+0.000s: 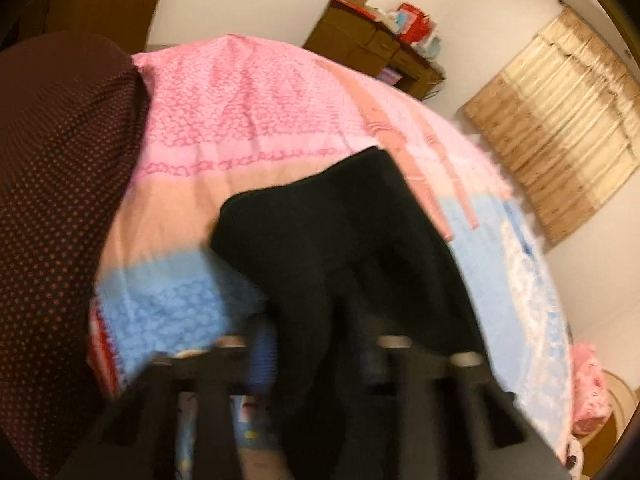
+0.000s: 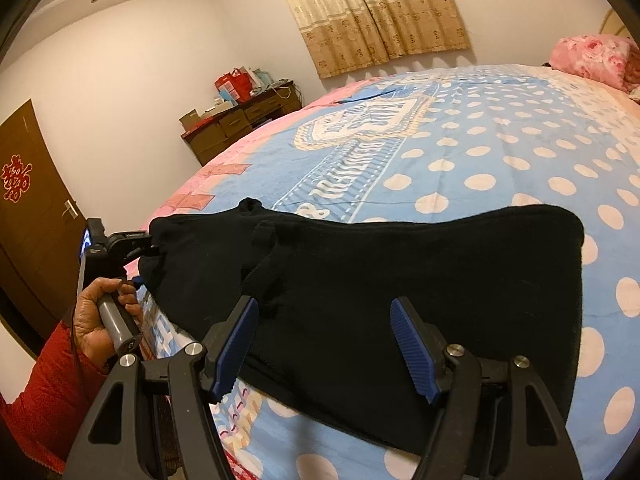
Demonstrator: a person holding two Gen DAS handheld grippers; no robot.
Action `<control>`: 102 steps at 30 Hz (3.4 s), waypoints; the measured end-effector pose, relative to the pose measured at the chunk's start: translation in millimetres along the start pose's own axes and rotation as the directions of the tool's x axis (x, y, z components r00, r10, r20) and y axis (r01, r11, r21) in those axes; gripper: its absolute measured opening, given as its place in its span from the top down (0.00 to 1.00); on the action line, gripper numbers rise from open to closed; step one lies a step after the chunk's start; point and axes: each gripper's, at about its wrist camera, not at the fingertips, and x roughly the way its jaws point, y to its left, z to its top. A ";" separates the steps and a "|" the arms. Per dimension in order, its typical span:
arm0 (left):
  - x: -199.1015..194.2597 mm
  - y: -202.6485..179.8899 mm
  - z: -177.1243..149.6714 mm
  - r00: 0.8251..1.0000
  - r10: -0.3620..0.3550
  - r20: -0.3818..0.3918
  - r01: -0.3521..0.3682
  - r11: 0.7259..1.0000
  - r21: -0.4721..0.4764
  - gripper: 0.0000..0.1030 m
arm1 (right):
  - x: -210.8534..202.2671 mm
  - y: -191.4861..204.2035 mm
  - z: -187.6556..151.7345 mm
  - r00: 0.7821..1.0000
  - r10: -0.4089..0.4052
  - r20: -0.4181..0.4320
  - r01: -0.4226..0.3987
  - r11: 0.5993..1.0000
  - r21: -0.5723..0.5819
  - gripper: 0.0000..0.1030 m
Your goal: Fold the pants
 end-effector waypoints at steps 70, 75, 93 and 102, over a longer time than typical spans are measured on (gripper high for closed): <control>-140.1 -108.6 -169.4 0.954 -0.293 -0.071 0.196 0.425 0.884 0.28 | -31.8 -53.5 7.7 0.988 -0.151 0.016 0.152 0.986 -0.062 0.36; -128.6 -96.4 -148.2 0.971 -0.236 -0.026 0.148 0.515 0.844 0.28 | -20.8 -42.4 4.8 0.997 -0.071 -0.017 0.069 0.994 -0.083 0.47; -116.5 -75.6 -112.9 0.980 -0.198 -0.012 0.138 0.637 0.759 0.28 | -59.0 -29.0 8.9 0.974 -0.199 0.106 0.218 0.952 -0.214 0.90; -113.8 -93.8 -132.5 0.979 -0.204 -0.024 0.137 0.562 0.815 0.27 | -38.1 -66.1 -13.8 0.974 -0.219 0.058 0.224 0.969 -0.101 0.44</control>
